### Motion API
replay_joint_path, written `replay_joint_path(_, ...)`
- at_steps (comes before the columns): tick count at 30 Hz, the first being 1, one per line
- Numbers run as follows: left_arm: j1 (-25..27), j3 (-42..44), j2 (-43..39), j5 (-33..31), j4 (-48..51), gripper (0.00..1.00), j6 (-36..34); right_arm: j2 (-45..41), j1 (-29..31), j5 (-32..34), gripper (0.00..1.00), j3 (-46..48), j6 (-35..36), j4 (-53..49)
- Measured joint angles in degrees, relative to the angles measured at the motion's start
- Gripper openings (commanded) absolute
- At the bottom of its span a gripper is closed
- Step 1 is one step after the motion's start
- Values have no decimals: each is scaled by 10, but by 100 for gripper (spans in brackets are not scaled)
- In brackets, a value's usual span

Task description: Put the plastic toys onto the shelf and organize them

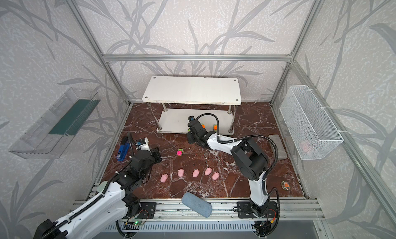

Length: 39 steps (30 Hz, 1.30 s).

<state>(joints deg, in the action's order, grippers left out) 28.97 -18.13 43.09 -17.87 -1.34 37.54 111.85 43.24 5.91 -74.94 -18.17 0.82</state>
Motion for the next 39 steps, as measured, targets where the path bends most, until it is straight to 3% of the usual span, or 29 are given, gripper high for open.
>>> replay_joint_path(39,-14,15,-4,5,-6,0,2,14,-6,-10,0,-41,0,-22)
